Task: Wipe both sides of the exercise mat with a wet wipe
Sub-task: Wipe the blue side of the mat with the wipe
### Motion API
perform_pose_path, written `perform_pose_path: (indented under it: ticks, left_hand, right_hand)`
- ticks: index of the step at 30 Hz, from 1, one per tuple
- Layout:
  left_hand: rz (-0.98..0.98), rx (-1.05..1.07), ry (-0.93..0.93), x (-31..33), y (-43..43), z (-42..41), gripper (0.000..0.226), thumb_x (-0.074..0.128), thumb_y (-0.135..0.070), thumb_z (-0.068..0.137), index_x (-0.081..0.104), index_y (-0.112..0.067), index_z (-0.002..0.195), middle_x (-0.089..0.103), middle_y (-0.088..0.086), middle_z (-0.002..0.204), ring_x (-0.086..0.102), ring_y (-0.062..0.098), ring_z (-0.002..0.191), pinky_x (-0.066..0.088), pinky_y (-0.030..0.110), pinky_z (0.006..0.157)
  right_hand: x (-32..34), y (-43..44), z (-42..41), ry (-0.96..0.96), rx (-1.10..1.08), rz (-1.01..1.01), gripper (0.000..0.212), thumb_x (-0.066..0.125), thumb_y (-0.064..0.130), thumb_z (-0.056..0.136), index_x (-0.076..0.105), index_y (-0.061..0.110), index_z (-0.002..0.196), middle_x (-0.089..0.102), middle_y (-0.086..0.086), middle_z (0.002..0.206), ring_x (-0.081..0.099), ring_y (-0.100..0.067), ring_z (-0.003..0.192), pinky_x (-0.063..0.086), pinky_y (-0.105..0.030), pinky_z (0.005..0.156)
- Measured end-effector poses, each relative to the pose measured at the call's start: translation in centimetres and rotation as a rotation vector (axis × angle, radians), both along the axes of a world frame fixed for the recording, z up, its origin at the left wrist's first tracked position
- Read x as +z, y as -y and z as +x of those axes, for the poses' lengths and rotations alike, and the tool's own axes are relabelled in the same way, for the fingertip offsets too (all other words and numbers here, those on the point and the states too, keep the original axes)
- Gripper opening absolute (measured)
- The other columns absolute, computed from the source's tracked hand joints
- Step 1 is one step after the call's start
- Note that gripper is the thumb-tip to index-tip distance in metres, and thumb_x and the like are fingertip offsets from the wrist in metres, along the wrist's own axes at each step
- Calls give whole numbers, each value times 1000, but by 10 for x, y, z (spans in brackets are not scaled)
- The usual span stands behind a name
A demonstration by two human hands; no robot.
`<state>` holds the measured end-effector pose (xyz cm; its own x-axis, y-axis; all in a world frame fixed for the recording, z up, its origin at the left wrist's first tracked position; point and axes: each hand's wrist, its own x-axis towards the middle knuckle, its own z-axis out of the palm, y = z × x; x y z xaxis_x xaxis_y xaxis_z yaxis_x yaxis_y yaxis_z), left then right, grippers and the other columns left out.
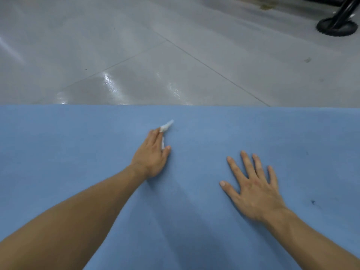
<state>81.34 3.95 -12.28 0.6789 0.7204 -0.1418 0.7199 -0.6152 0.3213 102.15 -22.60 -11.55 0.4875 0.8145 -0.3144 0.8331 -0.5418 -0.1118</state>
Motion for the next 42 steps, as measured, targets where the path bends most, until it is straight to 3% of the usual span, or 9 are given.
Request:
perform_pose_path:
  ticks: [3,7,14,21,24,28,32,38,42]
  left_hand:
    - [20,188,-55,1,-36,8,84,19,-61,98,14,-8,164,17,8,169,12,27,156,14,45,127]
    - [-51,310,-69,5,-42,39,78,33,-52,106,0,-14,166,-2,1,174,-2,24,159,3,42,129]
    - [69,-138,-85,1,16,91,80,23,-60,105,0,-13,165,-9,1,173,-13,18,158,-13,31,126]
    - [66,-560,-50,4,50,69,81,11,-63,99,10,-17,166,1,-8,172,-14,7,157,-11,28,126]
    - [107,-498,-96,5,30,49,81,4,-65,96,3,-24,165,-4,-14,171,-15,6,156,-5,30,128]
    - [146,-158,-128,5,-19,24,92,0,-69,89,8,-18,166,5,-4,173,-4,15,159,-4,29,128]
    - [50,6,-137,8,-37,20,81,20,-64,102,9,-16,166,3,-3,174,-2,18,160,0,33,129]
    - [42,-311,-103,7,14,40,105,-3,-89,83,-3,-24,166,-18,-12,168,-22,12,155,-18,24,122]
    - [57,-563,-85,10,60,36,94,14,-81,94,2,-22,166,-9,-9,172,-25,10,155,-18,26,123]
  right_hand:
    - [-1,-2,2,-41,-13,-23,85,-11,85,75,-25,56,154,-37,14,165,-34,-18,153,-12,-53,126]
    - [0,-3,3,-56,-6,-47,86,-14,85,72,-29,57,151,-41,14,163,-37,-18,152,-13,-54,125]
    - [0,-3,2,-47,-15,-17,79,-14,85,72,-33,60,145,-45,18,157,-36,-16,152,-14,-52,125]
    - [-2,-3,1,-38,-16,9,81,-19,91,71,-34,61,145,-46,19,157,-37,-15,151,-17,-51,122]
    - [-2,-3,2,-40,-17,15,76,-9,87,78,-32,61,146,-41,17,162,-38,-15,151,-17,-52,123]
    - [0,-3,3,-52,-10,1,74,-5,85,81,-31,61,146,-41,16,162,-39,-16,151,-16,-53,124]
    - [0,-3,4,-60,-10,2,77,-6,85,81,-28,59,149,-41,16,162,-39,-16,150,-16,-53,124]
    - [-1,-3,3,-63,-20,2,86,-18,91,70,-29,59,150,-40,16,163,-38,-16,151,-15,-53,125]
    - [-1,-4,4,-70,-28,-4,83,-10,86,74,-26,59,151,-39,17,163,-36,-16,152,-14,-53,125]
